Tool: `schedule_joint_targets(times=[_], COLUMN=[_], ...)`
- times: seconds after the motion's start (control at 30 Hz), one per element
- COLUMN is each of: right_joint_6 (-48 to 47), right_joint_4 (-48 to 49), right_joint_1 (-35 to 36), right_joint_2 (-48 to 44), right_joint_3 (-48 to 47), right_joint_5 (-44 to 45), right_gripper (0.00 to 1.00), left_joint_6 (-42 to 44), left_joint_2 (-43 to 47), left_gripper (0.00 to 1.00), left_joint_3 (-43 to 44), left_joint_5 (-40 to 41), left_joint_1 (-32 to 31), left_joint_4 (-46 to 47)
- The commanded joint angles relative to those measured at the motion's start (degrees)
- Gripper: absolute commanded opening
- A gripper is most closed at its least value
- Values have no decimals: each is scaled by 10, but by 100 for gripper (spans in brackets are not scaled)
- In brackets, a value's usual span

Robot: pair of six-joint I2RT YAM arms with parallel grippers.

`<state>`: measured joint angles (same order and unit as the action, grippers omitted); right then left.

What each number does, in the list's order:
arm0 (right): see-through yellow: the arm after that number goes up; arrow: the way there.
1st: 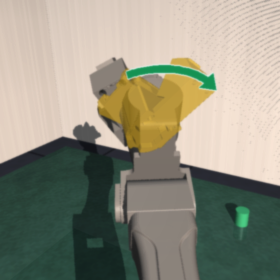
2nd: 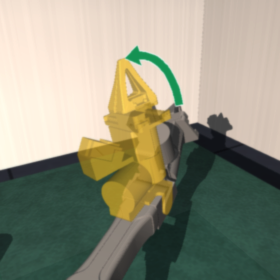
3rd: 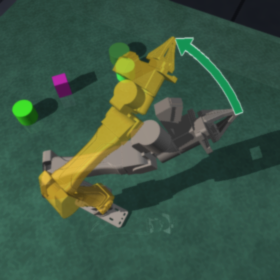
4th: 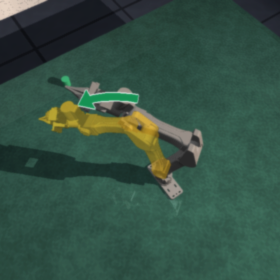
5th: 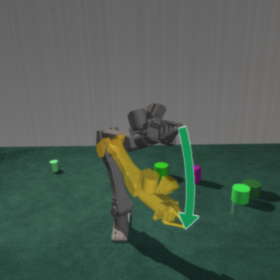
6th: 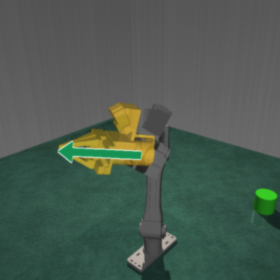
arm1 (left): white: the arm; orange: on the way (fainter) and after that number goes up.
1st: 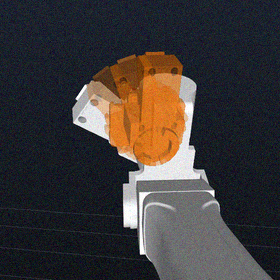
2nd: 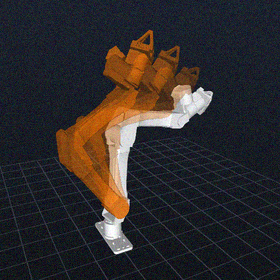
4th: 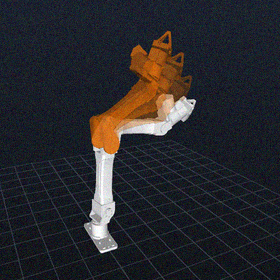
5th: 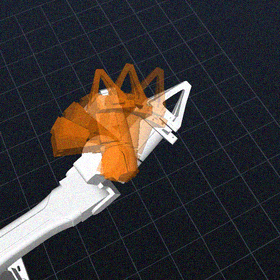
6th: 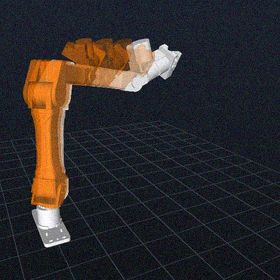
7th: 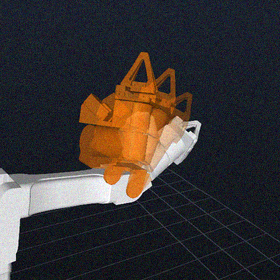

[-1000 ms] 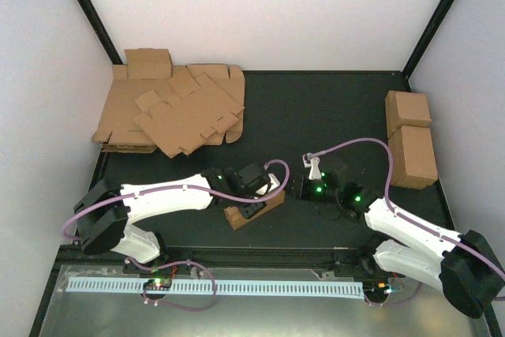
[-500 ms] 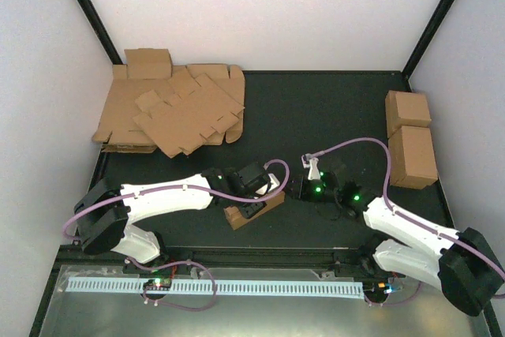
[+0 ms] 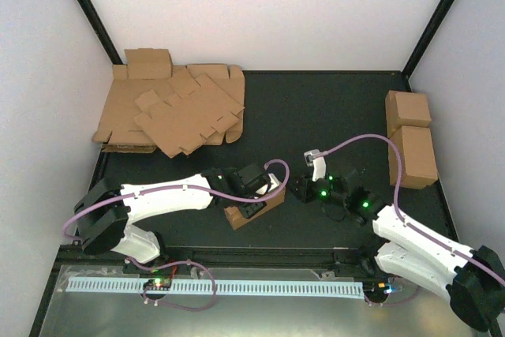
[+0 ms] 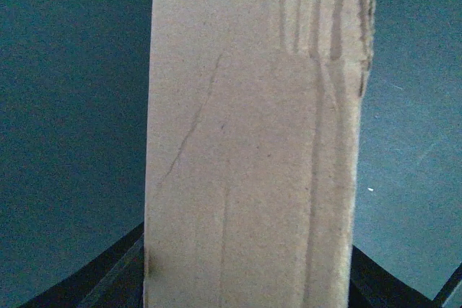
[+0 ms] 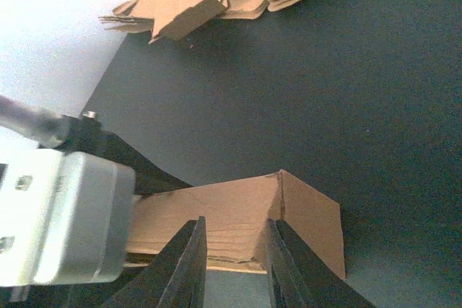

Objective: Fold the paper box

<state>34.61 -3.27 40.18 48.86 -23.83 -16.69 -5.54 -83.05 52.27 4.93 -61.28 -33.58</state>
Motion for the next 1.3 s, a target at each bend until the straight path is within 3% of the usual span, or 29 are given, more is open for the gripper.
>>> schedule_joint_targets(times=[0.0, 1.03, 1.27], right_joint_6=[-15, -2, -2], right_joint_4=[64, 67, 60], right_joint_1=[3, 29, 34], right_joint_2=[23, 82, 70], right_joint_3=[17, 14, 4], right_joint_5=[-1, 32, 48], right_gripper=[27, 19, 23], left_joint_6=[9, -2, -2], left_joint_2=[-13, -20, -23], left_gripper=[54, 53, 54], left_joint_3=[17, 20, 21], left_joint_5=[7, 7, 6], left_joint_1=[-3, -3, -3], left_joint_4=[-7, -10, -12])
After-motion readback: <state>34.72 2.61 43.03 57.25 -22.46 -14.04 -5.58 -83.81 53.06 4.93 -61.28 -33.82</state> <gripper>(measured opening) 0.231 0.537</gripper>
